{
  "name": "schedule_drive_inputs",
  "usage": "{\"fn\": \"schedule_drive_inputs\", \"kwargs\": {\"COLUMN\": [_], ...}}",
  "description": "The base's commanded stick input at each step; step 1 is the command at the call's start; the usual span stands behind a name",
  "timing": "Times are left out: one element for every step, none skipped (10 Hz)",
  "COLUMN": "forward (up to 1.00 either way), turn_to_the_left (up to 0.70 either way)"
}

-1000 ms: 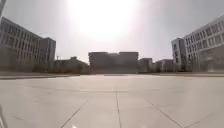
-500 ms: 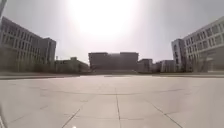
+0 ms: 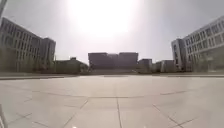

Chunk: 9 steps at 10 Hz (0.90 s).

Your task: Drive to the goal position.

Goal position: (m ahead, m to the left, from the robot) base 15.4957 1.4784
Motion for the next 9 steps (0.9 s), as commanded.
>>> {"fn": "schedule_drive_inputs", "kwargs": {"forward": [0.70, 0.70, 0.70, 0.70, 0.70, 0.70, 0.70, 0.70, 0.70], "turn_to_the_left": [0.00, 0.00, 0.00, 0.00, 0.00, 0.00, 0.00, 0.00, 0.00]}}
